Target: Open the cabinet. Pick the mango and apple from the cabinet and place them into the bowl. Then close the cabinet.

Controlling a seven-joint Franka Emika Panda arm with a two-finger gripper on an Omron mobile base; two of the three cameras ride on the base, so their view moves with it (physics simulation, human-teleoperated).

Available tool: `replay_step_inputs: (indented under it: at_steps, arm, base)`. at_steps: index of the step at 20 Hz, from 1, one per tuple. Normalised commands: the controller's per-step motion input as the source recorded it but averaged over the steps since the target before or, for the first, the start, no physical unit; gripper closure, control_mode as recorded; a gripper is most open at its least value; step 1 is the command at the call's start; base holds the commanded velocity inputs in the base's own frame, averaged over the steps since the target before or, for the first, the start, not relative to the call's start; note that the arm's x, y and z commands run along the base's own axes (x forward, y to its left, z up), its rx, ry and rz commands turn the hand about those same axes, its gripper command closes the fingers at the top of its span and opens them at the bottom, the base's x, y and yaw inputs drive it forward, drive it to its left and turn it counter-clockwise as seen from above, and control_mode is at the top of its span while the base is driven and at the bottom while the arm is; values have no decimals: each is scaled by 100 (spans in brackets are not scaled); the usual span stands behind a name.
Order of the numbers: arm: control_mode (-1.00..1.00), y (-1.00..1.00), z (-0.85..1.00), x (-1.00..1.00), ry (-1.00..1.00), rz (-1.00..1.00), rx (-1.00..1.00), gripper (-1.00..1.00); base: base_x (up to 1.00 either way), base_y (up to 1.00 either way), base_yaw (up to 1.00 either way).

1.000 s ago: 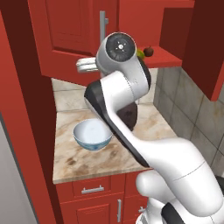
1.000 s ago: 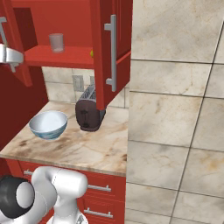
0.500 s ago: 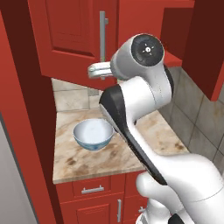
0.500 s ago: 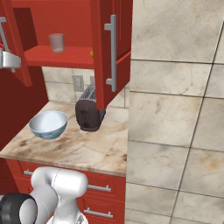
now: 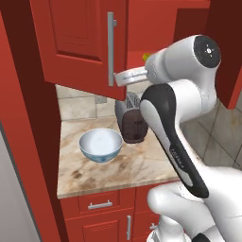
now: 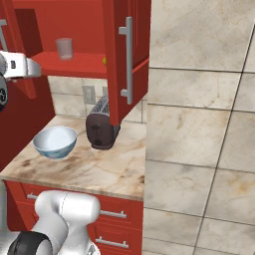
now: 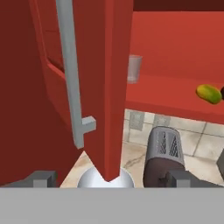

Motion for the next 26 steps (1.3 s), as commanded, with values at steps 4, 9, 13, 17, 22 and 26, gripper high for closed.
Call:
replay_step_inputs:
  at_steps: [4,9,13,17,22,26]
  arm:
    - [-100,-17,0,0,1,23,1,-100]
    - [-100,-12,0,14,3,22,2,-100]
    - [-100,-9,0,16,3,15,1,-100]
    - [-100,-6,0,24,3,13,0,-100]
    - [-100,-3,0,37,5,13,0,-100]
    - [-100,-14,0,33,6,11,0,-100]
  base:
    - [0,0,0]
    - [0,0,0]
    - [0,0,0]
    - [0,0,0]
    - [0,0,0]
    - [0,0,0]
